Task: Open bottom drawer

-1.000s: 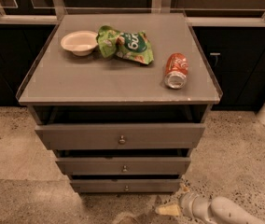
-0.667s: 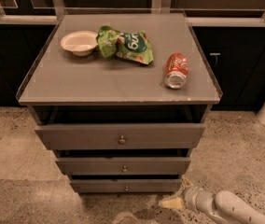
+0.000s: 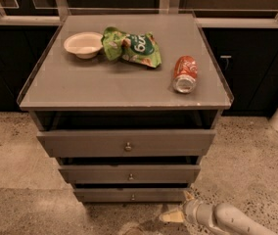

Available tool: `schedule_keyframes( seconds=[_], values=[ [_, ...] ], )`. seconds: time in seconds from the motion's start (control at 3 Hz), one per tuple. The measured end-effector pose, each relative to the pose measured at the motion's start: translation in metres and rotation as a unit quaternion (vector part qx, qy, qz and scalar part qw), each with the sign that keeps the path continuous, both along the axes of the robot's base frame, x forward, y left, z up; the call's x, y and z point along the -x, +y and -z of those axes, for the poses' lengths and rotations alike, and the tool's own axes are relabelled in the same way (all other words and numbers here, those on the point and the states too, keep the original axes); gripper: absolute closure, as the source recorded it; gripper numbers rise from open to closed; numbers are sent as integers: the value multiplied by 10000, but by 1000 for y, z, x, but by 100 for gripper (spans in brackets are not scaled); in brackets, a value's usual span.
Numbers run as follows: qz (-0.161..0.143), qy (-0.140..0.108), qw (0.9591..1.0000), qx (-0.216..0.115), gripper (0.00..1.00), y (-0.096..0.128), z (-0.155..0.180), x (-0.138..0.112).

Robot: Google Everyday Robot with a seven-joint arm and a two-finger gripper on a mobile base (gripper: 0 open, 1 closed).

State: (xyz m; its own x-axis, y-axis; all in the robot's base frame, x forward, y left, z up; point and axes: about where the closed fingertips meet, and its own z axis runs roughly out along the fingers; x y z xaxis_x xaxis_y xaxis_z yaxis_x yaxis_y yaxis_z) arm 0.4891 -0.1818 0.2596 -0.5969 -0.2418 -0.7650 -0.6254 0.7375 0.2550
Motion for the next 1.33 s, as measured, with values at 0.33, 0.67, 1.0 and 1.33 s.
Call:
schedule_keyframes(
  seconds=[0.33, 0.67, 1.0, 1.33],
  values=[
    [-20, -41, 9998, -185, 0, 13, 20, -8],
    [-194, -301, 9992, -151, 0, 21, 25, -30],
    [-408, -634, 9972, -7, 0, 27, 30, -64],
    [-449, -555, 9975, -2, 0, 29, 41, -70]
  ],
)
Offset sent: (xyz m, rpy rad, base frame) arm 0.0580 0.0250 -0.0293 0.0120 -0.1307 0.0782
